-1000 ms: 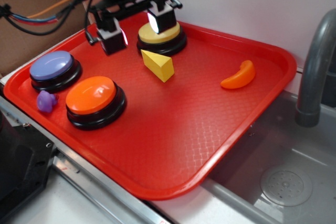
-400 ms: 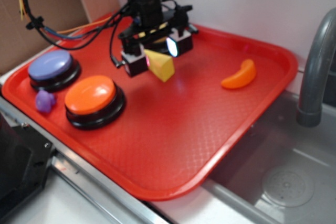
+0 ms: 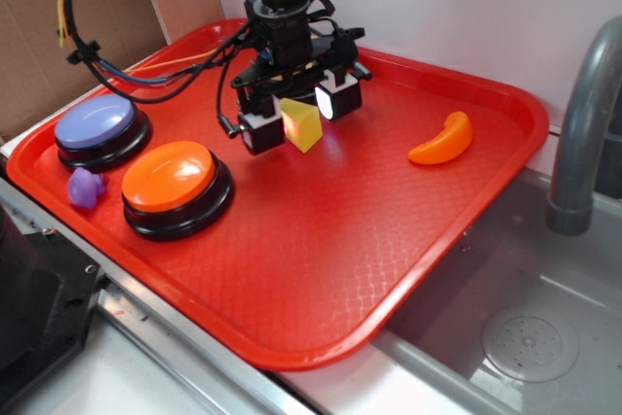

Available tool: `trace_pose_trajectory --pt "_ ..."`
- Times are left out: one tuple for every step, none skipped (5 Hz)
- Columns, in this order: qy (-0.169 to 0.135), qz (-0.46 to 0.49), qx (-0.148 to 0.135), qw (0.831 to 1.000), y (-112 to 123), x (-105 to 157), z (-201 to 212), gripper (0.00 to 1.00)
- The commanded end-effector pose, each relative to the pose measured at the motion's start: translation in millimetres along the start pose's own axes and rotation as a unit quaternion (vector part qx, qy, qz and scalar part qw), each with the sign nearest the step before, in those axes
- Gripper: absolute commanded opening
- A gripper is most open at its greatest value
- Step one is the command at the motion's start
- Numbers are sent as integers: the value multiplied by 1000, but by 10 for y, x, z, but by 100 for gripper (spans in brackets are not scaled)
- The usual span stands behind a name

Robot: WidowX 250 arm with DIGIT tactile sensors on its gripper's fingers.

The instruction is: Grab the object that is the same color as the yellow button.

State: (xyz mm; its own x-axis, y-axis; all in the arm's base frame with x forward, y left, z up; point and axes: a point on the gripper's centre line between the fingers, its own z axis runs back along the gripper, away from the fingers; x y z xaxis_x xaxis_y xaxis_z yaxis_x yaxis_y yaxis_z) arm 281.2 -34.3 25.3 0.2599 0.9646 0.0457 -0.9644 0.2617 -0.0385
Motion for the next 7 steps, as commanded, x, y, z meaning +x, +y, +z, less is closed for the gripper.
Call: trace_pose_trajectory --pt "-1 -75 0 997 -88 87 277 0" --pt "3 -142 21 990 -54 97 536 0" --pt "35 -242 13 970 50 149 851 0" --pt "38 -316 23 948 129 133 1077 0" --pt "19 -402 21 915 228 47 1315 0" --pt "-8 -483 5 876 314 -43 1456 0" --pt "-10 -493 -10 870 394 -75 1523 0"
